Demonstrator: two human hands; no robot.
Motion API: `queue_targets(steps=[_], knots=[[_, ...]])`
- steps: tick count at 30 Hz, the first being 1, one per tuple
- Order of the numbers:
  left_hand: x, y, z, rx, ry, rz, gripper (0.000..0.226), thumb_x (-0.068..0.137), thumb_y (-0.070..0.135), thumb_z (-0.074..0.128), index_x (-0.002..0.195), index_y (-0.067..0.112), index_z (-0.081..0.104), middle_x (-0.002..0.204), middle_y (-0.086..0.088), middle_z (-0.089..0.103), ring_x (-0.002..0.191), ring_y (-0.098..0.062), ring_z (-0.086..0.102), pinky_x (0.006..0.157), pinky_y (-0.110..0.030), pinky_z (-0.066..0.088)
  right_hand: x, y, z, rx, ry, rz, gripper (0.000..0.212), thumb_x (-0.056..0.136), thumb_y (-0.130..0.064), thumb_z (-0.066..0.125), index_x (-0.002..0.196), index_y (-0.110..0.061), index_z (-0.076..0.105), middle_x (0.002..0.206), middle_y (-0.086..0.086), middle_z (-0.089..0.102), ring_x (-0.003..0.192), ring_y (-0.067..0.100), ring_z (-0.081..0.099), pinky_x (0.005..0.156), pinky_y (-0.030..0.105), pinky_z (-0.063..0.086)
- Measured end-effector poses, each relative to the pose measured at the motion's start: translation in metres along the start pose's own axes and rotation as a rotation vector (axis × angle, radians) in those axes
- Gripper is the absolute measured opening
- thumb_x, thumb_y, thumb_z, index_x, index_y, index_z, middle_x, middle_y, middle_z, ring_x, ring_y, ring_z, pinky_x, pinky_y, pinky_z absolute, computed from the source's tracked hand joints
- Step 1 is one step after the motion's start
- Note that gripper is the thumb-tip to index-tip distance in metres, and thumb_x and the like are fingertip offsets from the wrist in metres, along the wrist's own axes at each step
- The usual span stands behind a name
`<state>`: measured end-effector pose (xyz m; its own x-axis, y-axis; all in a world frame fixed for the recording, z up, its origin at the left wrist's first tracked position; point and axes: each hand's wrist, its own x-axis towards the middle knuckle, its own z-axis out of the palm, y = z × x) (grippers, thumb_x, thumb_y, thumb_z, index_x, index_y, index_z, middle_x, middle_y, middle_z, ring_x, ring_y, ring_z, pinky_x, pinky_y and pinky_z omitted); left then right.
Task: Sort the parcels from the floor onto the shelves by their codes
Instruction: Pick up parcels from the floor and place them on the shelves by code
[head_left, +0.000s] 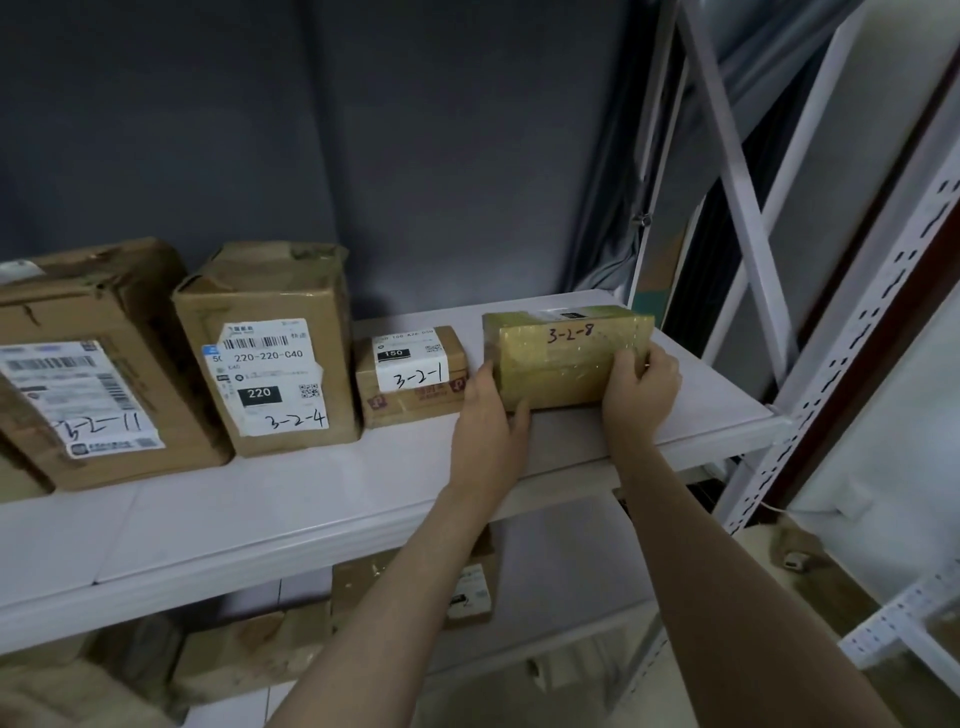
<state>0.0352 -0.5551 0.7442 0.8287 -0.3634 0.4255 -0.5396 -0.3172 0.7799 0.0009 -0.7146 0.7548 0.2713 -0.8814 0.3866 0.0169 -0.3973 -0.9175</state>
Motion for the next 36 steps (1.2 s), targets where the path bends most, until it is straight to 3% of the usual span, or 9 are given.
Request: queue_targets(steps=[2,6,11,14,17,22,27,36], knots=[[-0.0013,0.0019,-0.0021,0.027,0.039,-0.053,0.041,0.093,0.014,0.061,0.13,0.008,0.045,0.126,-0.01,0.053,0.106,-0.024,0.056,0.087,-0.031,0.047,0.0004,-0.0017,0.001,-0.008,-0.032,0.027,0.055,0.074,-0.045,0.042,0.106,-0.007,0.063,0.103,0.011,0.058,0.094,0.021,0.05,0.083,0.037,0.043],[-0.002,0.0025,-0.0052,0.007,0.096,-0.108,0.021,0.091,0.009,0.062,0.104,0.009,0.045,0.105,-0.008,0.055,0.08,-0.015,0.048,0.067,-0.022,0.034,0.0,-0.0053,0.0026,-0.001,-0.076,0.06,0.047,0.076,-0.04,0.05,0.108,-0.009,0.064,0.099,0.01,0.063,0.087,0.019,0.054,0.085,0.041,0.049],[-0.0017,-0.0014,-0.0028,0.023,0.129,-0.095,0.017,0.09,0.008,0.061,0.101,0.006,0.049,0.097,-0.006,0.054,0.075,-0.015,0.045,0.062,-0.022,0.027,-0.0008,-0.006,0.0013,-0.012,-0.083,0.036,0.046,0.078,-0.037,0.056,0.113,-0.009,0.065,0.106,0.011,0.063,0.092,0.021,0.058,0.082,0.033,0.048],[-0.0024,-0.0038,-0.0027,0.03,0.142,-0.116,0.018,0.091,0.01,0.062,0.106,0.006,0.052,0.095,-0.003,0.055,0.073,-0.014,0.046,0.067,-0.023,0.033,0.0038,-0.0033,0.0024,-0.081,-0.106,0.026,0.035,0.088,-0.027,0.061,0.118,-0.009,0.065,0.112,0.015,0.053,0.085,0.015,0.05,0.076,0.025,0.039],[-0.0029,-0.0059,-0.0015,0.01,0.147,-0.123,0.024,0.091,0.01,0.063,0.112,0.006,0.053,0.101,-0.01,0.06,0.069,-0.009,0.048,0.069,-0.025,0.041,0.004,-0.002,0.0025,-0.12,-0.117,0.017,0.036,0.089,-0.023,0.061,0.123,-0.01,0.062,0.11,0.01,0.049,0.088,0.017,0.05,0.077,0.026,0.039],[-0.0075,-0.0033,-0.002,0.046,0.171,-0.078,0.031,0.089,0.008,0.063,0.119,0.004,0.055,0.115,-0.009,0.054,0.065,0.006,0.043,0.067,-0.017,0.035,0.0041,-0.0009,0.0025,-0.149,-0.151,0.003,0.032,0.087,-0.022,0.062,0.117,-0.009,0.062,0.104,0.008,0.048,0.085,0.018,0.05,0.076,0.028,0.04],[-0.0078,-0.0024,-0.0042,0.005,0.194,-0.125,0.034,0.085,0.007,0.065,0.118,0.006,0.056,0.114,-0.007,0.057,0.064,-0.003,0.051,0.075,-0.037,0.053,0.0031,0.0006,0.0031,-0.108,-0.156,0.015,0.032,0.084,-0.021,0.067,0.113,-0.011,0.06,0.103,0.01,0.061,0.089,0.021,0.059,0.077,0.029,0.045],[-0.0089,-0.0002,-0.0055,-0.026,0.186,-0.137,0.03,0.081,0.005,0.064,0.11,0.005,0.058,0.109,-0.004,0.054,0.071,-0.016,0.059,0.076,-0.036,0.054,0.0005,-0.0023,0.0016,-0.082,-0.129,0.037,0.034,0.083,-0.018,0.07,0.112,-0.006,0.058,0.086,-0.001,0.058,0.082,0.017,0.058,0.073,0.027,0.045]])
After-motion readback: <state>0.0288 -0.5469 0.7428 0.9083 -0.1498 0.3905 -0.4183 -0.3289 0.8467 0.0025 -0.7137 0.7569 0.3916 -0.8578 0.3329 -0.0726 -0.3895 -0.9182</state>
